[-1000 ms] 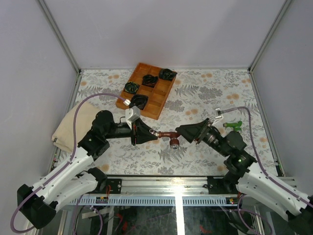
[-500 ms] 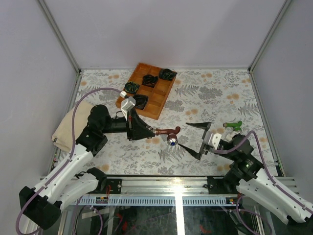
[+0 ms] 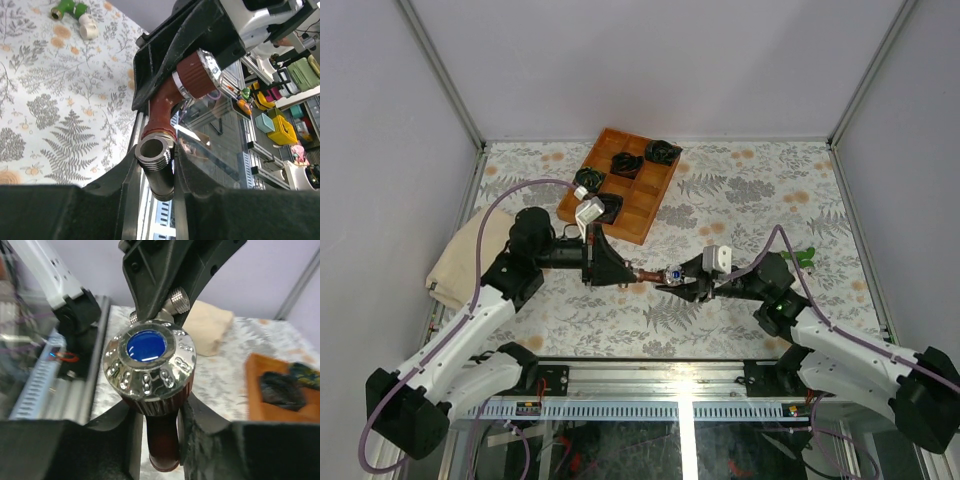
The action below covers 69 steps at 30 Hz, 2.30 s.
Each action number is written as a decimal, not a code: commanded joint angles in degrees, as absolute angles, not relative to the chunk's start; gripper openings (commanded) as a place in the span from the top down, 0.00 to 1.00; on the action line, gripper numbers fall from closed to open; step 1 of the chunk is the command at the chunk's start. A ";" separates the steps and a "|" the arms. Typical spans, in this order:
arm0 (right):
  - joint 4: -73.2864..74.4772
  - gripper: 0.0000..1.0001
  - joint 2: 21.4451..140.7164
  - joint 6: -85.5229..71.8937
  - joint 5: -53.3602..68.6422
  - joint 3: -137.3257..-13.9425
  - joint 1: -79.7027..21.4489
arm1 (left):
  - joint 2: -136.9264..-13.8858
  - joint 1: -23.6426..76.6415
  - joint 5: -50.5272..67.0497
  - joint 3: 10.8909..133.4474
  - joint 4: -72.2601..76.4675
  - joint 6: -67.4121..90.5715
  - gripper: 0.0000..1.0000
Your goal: Install the water faucets
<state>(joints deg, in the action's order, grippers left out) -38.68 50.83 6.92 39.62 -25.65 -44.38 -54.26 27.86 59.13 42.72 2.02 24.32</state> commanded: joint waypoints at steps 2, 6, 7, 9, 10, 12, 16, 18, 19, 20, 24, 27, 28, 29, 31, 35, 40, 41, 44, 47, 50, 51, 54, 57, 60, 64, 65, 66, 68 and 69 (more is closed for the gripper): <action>-63.62 0.88 55.38 -40.00 30.92 -23.46 -45.00 | -51.21 28.48 52.06 42.11 0.53 6.22 1.00; -63.57 0.94 60.29 -64.10 26.78 -24.26 -44.91 | -48.05 28.48 52.00 39.61 0.75 -0.41 1.00; -62.93 0.95 61.39 -69.28 26.27 -24.54 -44.91 | -47.21 28.48 52.09 39.33 0.52 -2.11 1.00; -64.34 0.95 63.62 -79.49 26.24 -24.43 -44.91 | -44.92 28.52 52.25 38.64 -0.29 -5.67 1.00; -66.85 0.95 64.62 -83.64 26.32 -23.87 -44.89 | -43.78 28.56 52.10 38.31 -0.99 -7.60 1.00; -72.49 0.94 66.31 -89.59 26.30 -22.88 -44.87 | -41.80 28.57 51.45 37.64 -1.73 -10.08 1.00; -73.02 0.95 67.10 -91.77 27.07 -22.41 -44.99 | -39.75 28.65 51.99 36.98 -0.02 -9.56 1.00; -67.43 0.95 65.97 -88.31 26.98 -22.58 -44.96 | -40.21 28.65 52.30 36.54 2.87 -6.07 1.00; -63.67 0.95 65.08 -86.24 26.20 -22.66 -44.99 | -40.86 28.65 52.60 36.37 4.11 -4.40 1.00; -59.73 0.95 64.19 -83.99 25.01 -22.78 -45.00 | -41.51 28.65 53.11 36.32 5.45 -2.53 1.00; -48.10 1.00 61.27 -74.77 19.58 -22.93 -44.99 | -44.37 28.66 52.39 36.42 7.11 2.87 1.00; -45.46 0.99 60.67 -72.10 15.74 -21.87 -45.00 | -45.31 28.69 46.80 36.05 4.82 4.27 1.00; -45.28 0.98 60.94 -70.94 14.22 -21.47 -45.00 | -45.76 28.68 45.46 35.72 4.68 4.75 1.00; -43.08 0.96 61.20 -70.12 12.86 -21.52 -45.00 | -46.16 28.69 45.23 35.31 4.77 4.71 1.00; -37.50 0.92 61.30 -67.82 9.93 -21.99 -44.93 | -47.05 28.65 43.68 35.07 5.44 6.98 1.00; -29.19 0.70 58.39 -59.10 2.90 -23.37 -44.95 | -47.77 28.64 40.26 34.28 7.28 10.69 0.92; -2.86 0.44 52.53 -45.70 -15.44 -31.73 -43.95 | -46.93 28.66 35.41 31.44 13.53 17.31 0.57; 1.62 0.39 52.07 -43.35 -19.32 -33.45 -43.41 | -46.69 28.70 34.58 30.92 14.57 18.43 0.53; 10.57 0.23 50.78 -40.22 -24.44 -36.66 -38.07 | -45.58 28.57 29.43 29.32 17.48 23.66 0.39; 15.09 0.09 50.11 -38.08 -22.09 -37.57 -28.75 | -43.56 28.56 22.44 27.51 19.89 29.36 0.24; 20.21 0.01 50.70 -36.55 -22.94 -39.04 -21.31 | -40.96 28.56 11.96 24.88 20.59 38.88 0.19; 21.57 0.01 51.04 -36.30 -23.90 -39.51 -19.43 | -39.90 28.56 9.16 24.79 18.26 41.62 0.03; 22.18 0.01 52.30 -35.20 -22.81 -39.25 -13.01 | -36.89 28.48 6.29 24.86 13.61 40.97 0.00; 24.19 0.01 54.67 -36.77 -21.64 -39.32 -7.63 | -35.55 28.48 4.95 25.10 11.28 41.66 0.00; 24.90 0.01 57.24 -38.12 -22.31 -38.38 -3.17 | -35.47 28.48 5.85 25.86 8.34 40.97 0.00; 24.59 0.01 62.39 -37.46 -23.49 -37.73 0.30 | -35.47 28.48 8.77 26.11 7.72 40.49 0.00; 24.05 0.01 63.52 -36.99 -22.83 -37.55 0.69 | -35.49 28.50 9.71 26.07 7.89 40.17 0.00; 23.43 0.01 64.62 -36.73 -23.21 -37.27 0.98 | -35.51 28.48 10.29 26.14 7.85 39.97 0.00; 22.65 0.01 66.65 -36.72 -24.35 -36.76 1.46 | -35.51 28.54 11.11 26.30 8.05 39.17 0.00; 22.45 0.03 67.61 -36.29 -24.23 -36.93 1.75 | -35.41 28.47 11.64 26.35 8.13 38.46 0.00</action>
